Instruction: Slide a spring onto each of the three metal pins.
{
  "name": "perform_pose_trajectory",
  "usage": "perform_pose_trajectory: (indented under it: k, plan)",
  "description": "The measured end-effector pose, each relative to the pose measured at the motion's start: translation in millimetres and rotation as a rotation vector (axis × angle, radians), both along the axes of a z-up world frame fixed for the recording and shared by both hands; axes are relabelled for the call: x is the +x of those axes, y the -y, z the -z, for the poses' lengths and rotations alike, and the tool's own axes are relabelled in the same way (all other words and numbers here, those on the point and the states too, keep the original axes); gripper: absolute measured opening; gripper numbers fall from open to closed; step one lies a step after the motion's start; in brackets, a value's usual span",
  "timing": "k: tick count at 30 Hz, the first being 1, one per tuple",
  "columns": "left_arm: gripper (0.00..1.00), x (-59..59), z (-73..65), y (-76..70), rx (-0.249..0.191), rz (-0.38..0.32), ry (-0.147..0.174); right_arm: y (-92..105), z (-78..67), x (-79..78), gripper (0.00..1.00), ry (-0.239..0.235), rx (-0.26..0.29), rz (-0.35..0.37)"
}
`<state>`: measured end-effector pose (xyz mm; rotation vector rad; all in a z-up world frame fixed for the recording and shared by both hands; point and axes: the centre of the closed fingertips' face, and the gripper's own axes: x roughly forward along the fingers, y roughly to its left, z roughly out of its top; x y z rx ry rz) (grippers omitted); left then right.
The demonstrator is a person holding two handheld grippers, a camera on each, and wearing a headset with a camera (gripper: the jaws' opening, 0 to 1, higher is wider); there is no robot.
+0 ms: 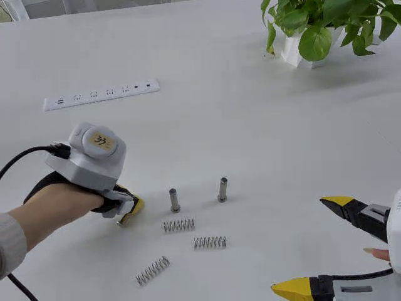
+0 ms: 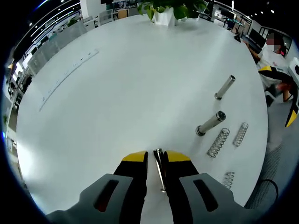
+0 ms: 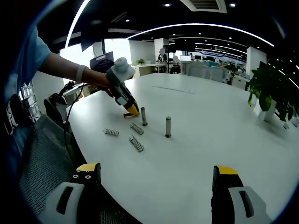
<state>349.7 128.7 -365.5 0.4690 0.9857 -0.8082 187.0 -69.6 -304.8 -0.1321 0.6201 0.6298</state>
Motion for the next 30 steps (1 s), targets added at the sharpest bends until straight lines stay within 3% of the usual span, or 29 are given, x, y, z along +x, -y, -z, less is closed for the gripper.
perform_pose_trajectory:
  k: [8, 12, 16, 22, 30]
  plan:
    - [0.1, 0.4, 1.2, 0.2, 0.05, 0.006, -0.013, -1.2, 0.9, -0.6, 0.99, 0.0, 0.002, -0.002]
    - [0.06, -1.7, 2.9, -2.3, 0.1, 0.001, -0.032, -2.2, 1.2, -1.5, 0.99, 0.001, 0.001, -0.004]
    - [0.05, -0.9, 5.1, -1.6, 0.116, -0.015, -0.052, -4.2, 2.3, -3.1, 0.99, -0.002, 0.005, -0.006]
    - [0.05, -1.4, 5.8, -2.6, 0.119, -0.028, -0.051, -4.8, 2.9, -2.9, 0.99, 0.002, 0.001, -0.012]
    - [0.04, -2.6, 4.8, -4.6, 0.057, -0.069, -0.016, -5.8, 3.1, -2.1, 0.99, 0.003, 0.002, -0.017]
